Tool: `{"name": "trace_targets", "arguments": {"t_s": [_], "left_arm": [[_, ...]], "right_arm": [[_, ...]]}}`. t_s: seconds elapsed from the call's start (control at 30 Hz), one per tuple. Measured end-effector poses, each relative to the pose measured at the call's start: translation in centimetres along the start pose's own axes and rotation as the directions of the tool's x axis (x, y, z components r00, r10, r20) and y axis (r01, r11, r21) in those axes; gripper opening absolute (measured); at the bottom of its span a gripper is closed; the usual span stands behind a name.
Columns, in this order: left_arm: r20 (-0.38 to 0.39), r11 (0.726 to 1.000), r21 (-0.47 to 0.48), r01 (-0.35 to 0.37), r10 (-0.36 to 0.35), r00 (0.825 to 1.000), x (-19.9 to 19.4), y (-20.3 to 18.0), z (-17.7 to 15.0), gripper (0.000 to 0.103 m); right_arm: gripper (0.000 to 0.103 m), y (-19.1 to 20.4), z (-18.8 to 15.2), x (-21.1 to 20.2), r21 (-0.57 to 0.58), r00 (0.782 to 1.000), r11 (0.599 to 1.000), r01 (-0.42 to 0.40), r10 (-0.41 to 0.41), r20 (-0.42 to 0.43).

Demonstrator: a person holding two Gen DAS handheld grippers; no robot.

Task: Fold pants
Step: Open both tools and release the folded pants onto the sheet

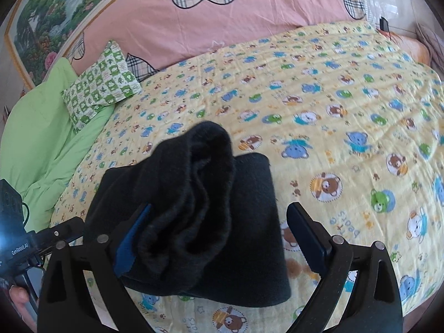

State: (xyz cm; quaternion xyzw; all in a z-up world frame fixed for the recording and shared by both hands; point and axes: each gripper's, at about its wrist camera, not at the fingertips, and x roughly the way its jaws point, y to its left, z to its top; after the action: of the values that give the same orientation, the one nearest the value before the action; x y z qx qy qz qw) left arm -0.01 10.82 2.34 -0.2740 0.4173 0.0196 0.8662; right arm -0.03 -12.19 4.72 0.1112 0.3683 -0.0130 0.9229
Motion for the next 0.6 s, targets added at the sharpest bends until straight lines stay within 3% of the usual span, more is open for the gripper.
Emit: {"name": "trace_targets", "arguments": {"t_s": [0.13, 0.37, 0.6], "left_arm": [[-0.027, 1.000, 0.004, 0.001, -0.001, 1.000, 1.1, 0.1, 0.4, 0.080], [-0.062, 1.000, 0.005, 0.006, -0.006, 0.998, 2.6, 0.5, 0.8, 0.081], [-0.089, 1.000, 0.012, 0.005, -0.004, 0.996, 4.4, 0.6, 1.2, 0.081]], "right_arm": [[0.095, -1.4, -0.6, 0.4, 0.046, 0.999, 0.998, -0.036, 0.037, -0.020], [0.076, -2.9, -1.3, 0.8, 0.092, 0.988, 0.986, -0.142, 0.146, -0.042], [0.070, -4.0, -1.7, 0.9, 0.129, 0.977, 0.970, -0.204, 0.210, -0.040]]}}
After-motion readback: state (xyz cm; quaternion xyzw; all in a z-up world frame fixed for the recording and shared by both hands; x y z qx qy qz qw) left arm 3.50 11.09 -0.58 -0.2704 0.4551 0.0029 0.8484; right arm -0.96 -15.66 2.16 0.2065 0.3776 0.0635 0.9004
